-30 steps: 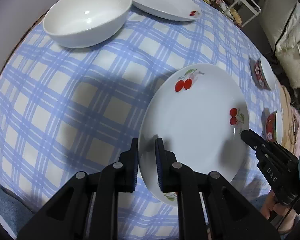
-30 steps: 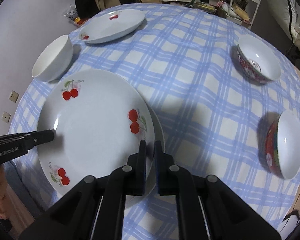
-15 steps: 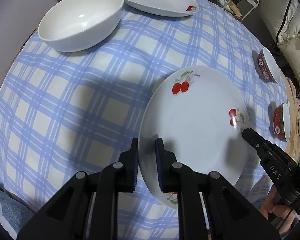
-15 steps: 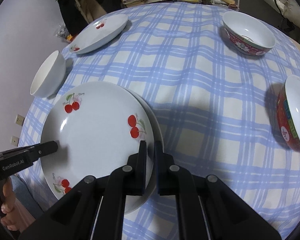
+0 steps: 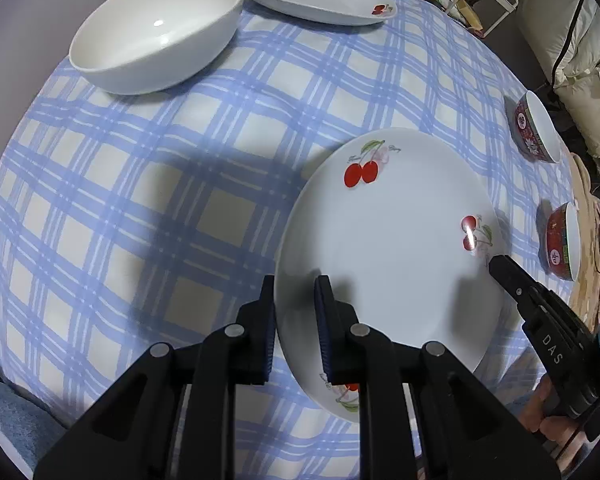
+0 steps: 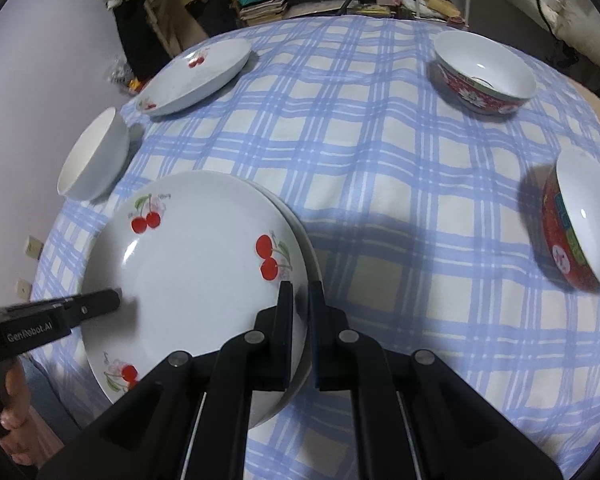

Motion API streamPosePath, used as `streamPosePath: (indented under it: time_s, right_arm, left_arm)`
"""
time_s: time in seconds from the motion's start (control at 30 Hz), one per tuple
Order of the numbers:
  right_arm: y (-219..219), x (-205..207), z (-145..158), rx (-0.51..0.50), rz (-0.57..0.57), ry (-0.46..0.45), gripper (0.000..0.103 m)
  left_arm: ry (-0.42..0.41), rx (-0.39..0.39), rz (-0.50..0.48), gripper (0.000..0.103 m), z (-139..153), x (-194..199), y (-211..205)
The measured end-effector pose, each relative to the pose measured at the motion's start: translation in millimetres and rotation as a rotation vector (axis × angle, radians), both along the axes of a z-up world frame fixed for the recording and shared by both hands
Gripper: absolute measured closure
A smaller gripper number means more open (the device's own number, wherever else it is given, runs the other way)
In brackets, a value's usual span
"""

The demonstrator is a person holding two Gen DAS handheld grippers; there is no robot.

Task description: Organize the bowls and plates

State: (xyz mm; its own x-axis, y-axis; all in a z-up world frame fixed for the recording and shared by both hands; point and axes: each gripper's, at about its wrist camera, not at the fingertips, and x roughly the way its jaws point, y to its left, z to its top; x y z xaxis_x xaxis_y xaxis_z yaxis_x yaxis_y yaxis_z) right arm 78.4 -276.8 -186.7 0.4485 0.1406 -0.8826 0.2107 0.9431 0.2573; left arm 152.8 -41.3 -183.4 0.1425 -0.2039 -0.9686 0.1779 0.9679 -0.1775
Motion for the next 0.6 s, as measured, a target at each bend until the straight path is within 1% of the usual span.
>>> streamPosePath:
  time_s: [0.07, 0.13, 0.17, 0.27, 0.4, 0.43, 0.6]
  right_arm:
    - [-0.4, -2.0, 0.0, -0.001, -0.015, -0.007, 0.094]
    - [1.0, -2.7, 0.9, -0.041, -0.020, -0.001, 0.094]
    - [0.3, -2.7, 0.1, -0.045, -0.024, 0.003, 0.094]
    - [-5.6, -3.1, -3.7, -0.002, -0.039, 0.010, 0.094]
    - [-6.9, -4.0, -3.7, 0.011, -0.044, 0.008, 0.094]
    - [-7.2, -4.0, -3.8, 0.009, -0.043, 0.009, 0.094]
    - [-2.5, -5.0, -2.9, -0.016, -0.040, 0.021, 0.094]
  left_arm:
    - [0.007, -0.002, -0.001, 0.085, -0.9, 0.5, -0.2]
    - [0.008, 0.021, -0.011, 0.085, -2.2, -0.1, -2.0]
    - [0.006, 0.028, -0.018, 0.085, -3.0, -0.5, -3.7]
    - [0.002, 0.030, -0.025, 0.085, -2.0, -1.1, -6.0]
    - [-0.005, 0.043, -0.035, 0.084, -1.6, -1.8, -8.1]
    - [-0.004, 0.043, -0.034, 0.083, -2.4, -1.7, -7.5]
    - [0.010, 0.014, -0.005, 0.083, -3.4, -1.2, 0.6]
